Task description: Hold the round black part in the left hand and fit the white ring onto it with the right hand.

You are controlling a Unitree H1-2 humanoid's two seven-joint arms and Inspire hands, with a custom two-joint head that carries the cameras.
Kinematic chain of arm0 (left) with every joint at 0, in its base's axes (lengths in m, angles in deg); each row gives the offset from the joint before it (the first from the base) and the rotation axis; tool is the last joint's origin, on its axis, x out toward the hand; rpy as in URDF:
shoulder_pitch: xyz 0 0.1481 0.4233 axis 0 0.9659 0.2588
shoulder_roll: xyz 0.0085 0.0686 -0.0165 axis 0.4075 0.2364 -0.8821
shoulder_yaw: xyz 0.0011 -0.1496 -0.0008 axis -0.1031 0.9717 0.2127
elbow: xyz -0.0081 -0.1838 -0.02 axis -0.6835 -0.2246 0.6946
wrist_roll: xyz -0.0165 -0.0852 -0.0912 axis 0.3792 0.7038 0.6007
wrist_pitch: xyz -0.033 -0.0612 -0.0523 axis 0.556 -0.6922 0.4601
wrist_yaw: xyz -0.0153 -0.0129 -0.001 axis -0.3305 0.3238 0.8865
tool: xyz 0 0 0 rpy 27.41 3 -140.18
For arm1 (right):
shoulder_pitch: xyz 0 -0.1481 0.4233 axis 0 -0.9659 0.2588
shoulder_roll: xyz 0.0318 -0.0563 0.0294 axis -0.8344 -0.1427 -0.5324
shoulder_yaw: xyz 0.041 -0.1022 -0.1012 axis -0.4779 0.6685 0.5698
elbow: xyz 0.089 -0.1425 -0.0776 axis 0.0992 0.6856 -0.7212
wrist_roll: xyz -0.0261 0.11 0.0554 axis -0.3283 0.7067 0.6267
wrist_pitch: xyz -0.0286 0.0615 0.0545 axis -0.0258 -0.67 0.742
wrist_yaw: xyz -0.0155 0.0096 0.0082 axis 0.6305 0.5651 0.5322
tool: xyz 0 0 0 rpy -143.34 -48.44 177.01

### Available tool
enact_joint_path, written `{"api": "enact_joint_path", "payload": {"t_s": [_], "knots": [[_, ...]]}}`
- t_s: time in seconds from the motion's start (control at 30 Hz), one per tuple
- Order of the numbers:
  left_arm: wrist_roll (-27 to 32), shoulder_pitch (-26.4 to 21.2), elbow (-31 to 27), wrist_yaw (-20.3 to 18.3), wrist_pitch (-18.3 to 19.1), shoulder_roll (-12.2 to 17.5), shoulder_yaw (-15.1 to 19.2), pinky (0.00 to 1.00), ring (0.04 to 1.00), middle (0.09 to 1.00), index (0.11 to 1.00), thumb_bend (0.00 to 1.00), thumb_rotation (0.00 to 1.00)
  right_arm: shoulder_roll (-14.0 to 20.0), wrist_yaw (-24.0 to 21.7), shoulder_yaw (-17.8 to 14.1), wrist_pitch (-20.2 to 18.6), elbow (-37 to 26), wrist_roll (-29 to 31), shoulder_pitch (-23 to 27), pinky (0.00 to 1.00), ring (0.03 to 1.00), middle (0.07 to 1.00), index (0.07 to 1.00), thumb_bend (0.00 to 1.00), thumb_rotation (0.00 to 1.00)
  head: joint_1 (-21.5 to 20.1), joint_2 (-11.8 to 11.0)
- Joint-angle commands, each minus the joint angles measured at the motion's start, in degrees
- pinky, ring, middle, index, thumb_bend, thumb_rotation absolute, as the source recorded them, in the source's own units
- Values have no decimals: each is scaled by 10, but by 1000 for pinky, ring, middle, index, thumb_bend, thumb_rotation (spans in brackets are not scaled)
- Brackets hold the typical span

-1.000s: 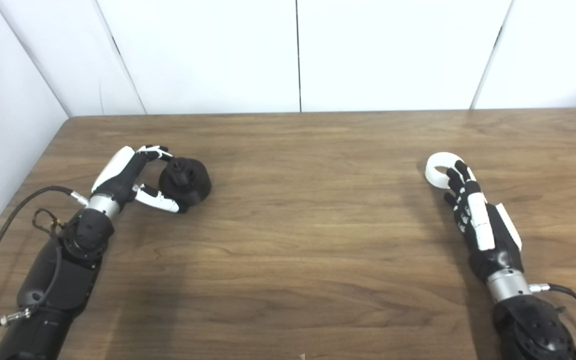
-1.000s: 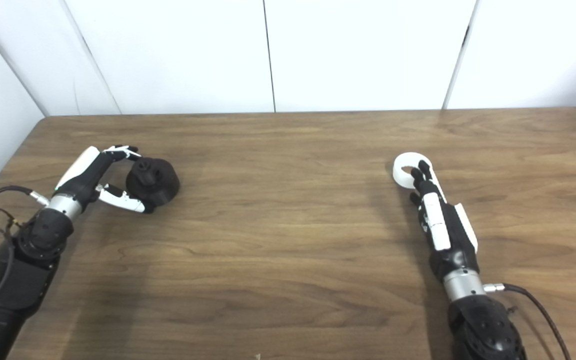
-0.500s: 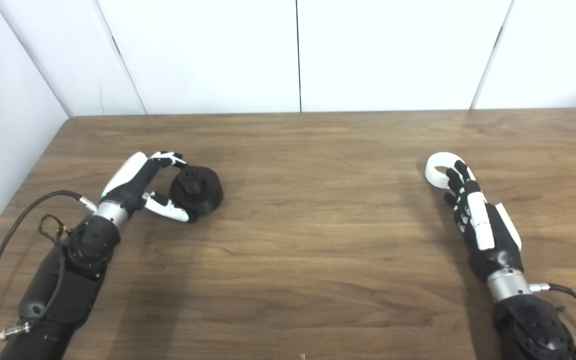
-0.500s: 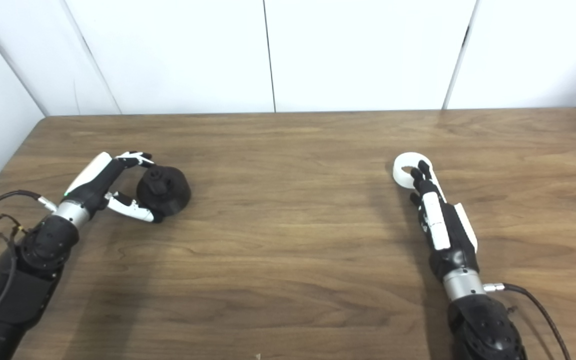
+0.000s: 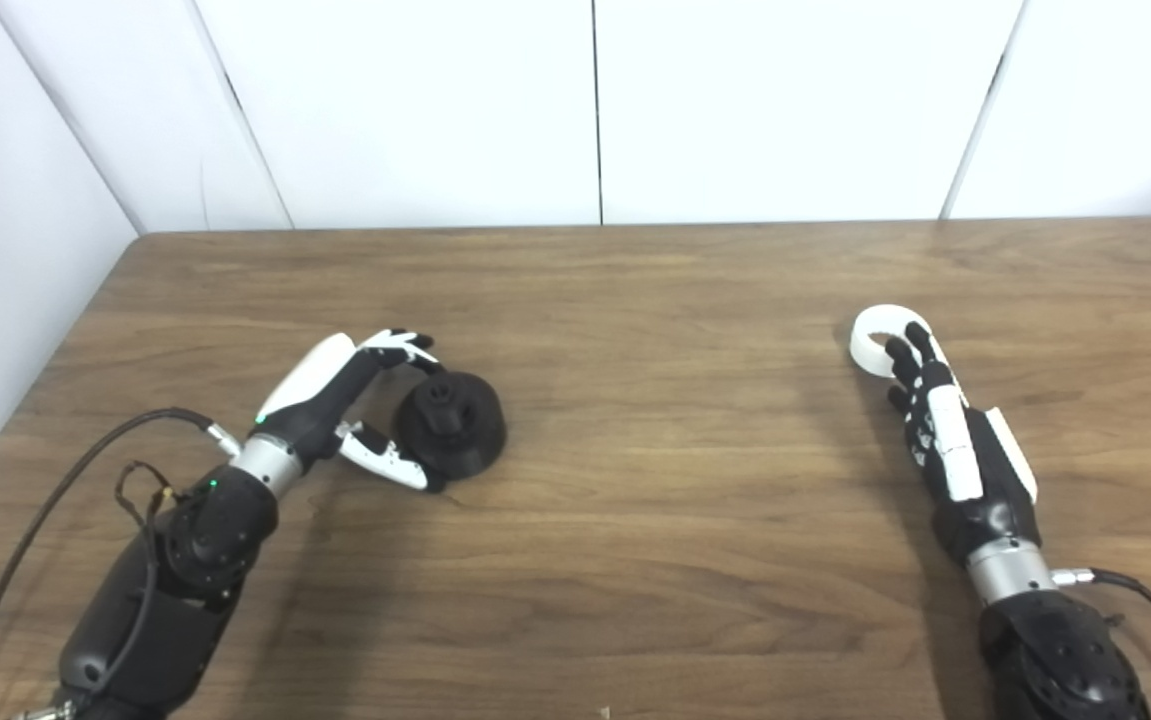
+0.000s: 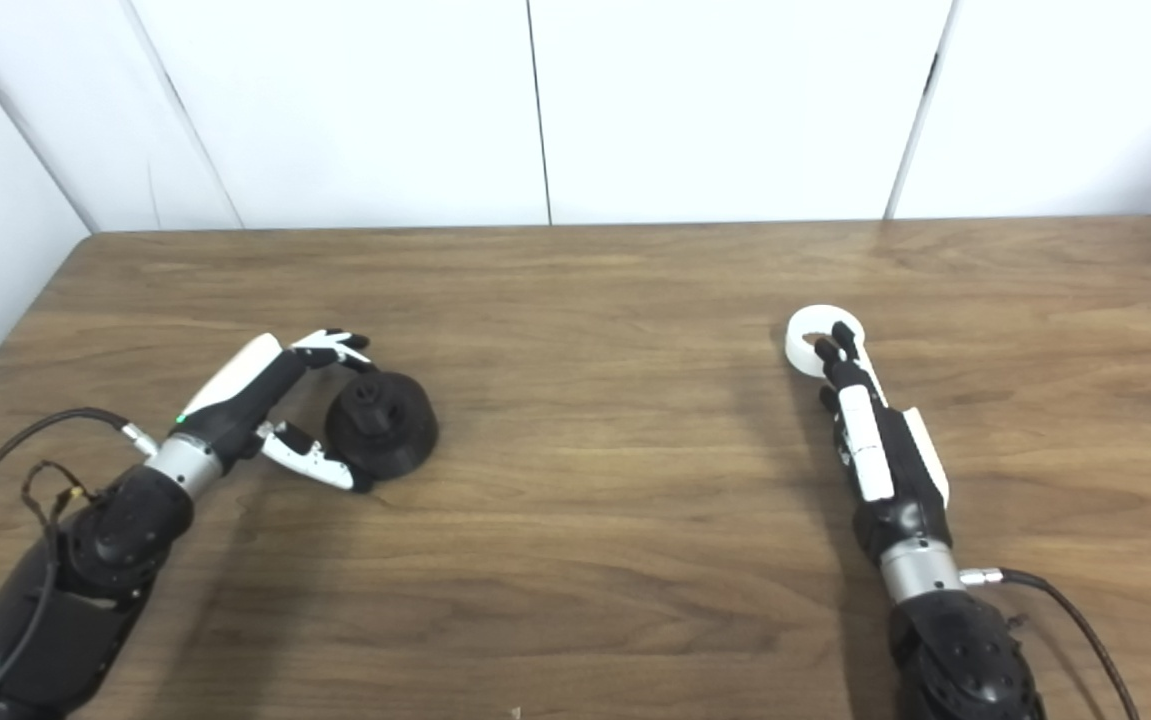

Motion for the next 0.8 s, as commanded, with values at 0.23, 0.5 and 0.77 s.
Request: {"api": "enact_joint_path", "payload": {"t_s": [0.23,0.5,0.77], "knots": [[-29,27,-59,0,-24,-18,-25,929,987,913,628,943,163,-2,3,5,-2,-6,-9,-4,1000,1000,960,1000,531,1000,-4,4],[-38,53,-87,-5,-48,-38,-55,964,988,918,615,948,157,-6,7,8,-13,-14,-15,-7,1000,1000,962,1000,544,1000,-6,7],[-52,69,-107,-12,-56,-51,-80,998,993,916,619,958,178,-8,10,10,-10,-14,-17,-8,1000,1000,959,1000,535,1000,-12,9]]}}
